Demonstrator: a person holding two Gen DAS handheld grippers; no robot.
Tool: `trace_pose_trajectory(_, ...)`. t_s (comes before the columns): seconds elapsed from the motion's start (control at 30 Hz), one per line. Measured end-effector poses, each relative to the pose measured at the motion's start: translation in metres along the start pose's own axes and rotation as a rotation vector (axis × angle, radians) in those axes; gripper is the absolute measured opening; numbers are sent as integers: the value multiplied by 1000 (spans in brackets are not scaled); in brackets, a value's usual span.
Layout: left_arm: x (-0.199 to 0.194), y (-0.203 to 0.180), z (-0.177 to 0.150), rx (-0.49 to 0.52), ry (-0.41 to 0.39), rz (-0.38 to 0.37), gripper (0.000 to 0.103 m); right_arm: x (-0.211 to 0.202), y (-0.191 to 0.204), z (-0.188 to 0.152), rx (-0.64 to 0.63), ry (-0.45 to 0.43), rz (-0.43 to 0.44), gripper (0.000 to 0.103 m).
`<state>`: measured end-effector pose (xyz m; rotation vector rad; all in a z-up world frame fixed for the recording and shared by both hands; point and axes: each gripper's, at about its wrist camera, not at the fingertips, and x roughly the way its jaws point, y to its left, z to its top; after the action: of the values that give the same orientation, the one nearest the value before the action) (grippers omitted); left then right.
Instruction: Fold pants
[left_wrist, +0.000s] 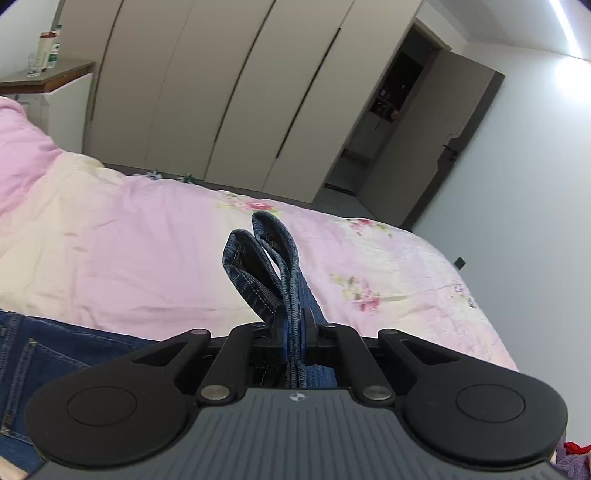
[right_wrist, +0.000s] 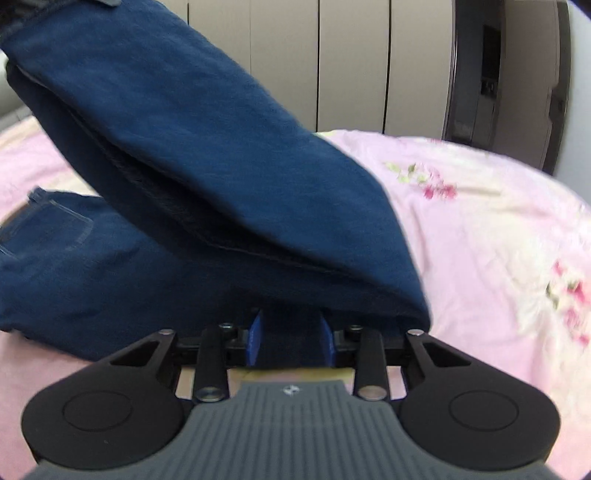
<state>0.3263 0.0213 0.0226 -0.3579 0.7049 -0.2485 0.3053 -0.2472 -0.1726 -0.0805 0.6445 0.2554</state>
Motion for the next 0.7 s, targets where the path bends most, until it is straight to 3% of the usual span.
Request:
trace_pose_trajectory(0.1,-3,19,9,-2,-6,51,6,20,-7,-2,-62,41,-100,24)
trace_pose_trajectory(0.13,-4,25,11,7,0,69,6,24,-12,-4,-68,57,-139,0)
trace_pose_trajectory(0.23,-8,37,14,63,16,126,6,18,-19,-4,-31,84,-144,0)
trace_pose_trajectory(0.43,-43,68,35,138,-5,185,6,-2,12,4,-115,66,-89,0)
trace_pose_trajectory(0.7,-81,155,46,151,24,290,6,1,72,10,-221,60,-53,0)
